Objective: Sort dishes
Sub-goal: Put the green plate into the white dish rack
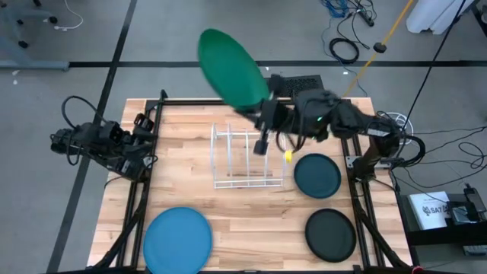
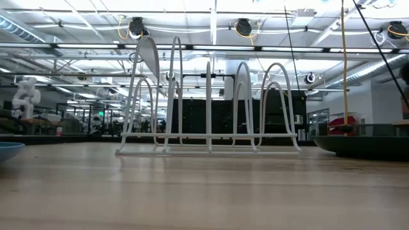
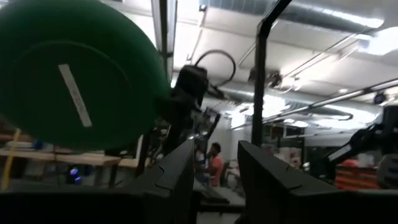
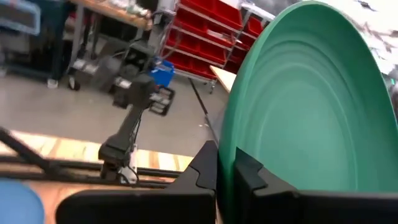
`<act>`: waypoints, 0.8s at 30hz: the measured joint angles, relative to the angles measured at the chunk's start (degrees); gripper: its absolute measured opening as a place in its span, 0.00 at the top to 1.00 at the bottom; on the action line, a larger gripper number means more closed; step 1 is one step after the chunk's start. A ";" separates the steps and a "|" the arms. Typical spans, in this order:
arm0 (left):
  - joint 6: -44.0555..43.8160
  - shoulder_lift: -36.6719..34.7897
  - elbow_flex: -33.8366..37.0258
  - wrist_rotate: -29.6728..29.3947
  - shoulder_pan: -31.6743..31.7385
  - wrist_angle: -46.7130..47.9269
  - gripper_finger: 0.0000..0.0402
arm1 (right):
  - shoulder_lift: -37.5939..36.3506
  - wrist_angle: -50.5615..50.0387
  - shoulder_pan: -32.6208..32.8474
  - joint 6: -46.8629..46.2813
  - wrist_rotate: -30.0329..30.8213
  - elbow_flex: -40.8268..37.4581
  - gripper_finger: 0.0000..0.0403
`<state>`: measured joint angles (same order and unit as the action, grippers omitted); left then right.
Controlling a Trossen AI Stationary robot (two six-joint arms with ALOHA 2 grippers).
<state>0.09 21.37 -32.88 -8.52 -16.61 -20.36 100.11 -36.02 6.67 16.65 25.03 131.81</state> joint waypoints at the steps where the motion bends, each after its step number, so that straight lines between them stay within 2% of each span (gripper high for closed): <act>1: 0.42 0.00 0.00 -0.53 0.00 0.53 0.66 | -0.51 -0.39 -0.59 -1.30 0.00 0.00 1.00; 10: 0.76 1.08 0.00 -5.42 0.01 3.64 0.66 | -2.40 -2.13 -4.03 -13.08 -2.96 0.00 1.00; 24: 0.82 5.11 0.00 -7.22 0.01 5.05 0.66 | -2.40 -5.51 -4.78 -25.08 -2.55 0.00 1.00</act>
<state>0.91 26.48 -32.88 -15.74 -16.60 -15.31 97.71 -41.53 1.89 -8.43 22.48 131.81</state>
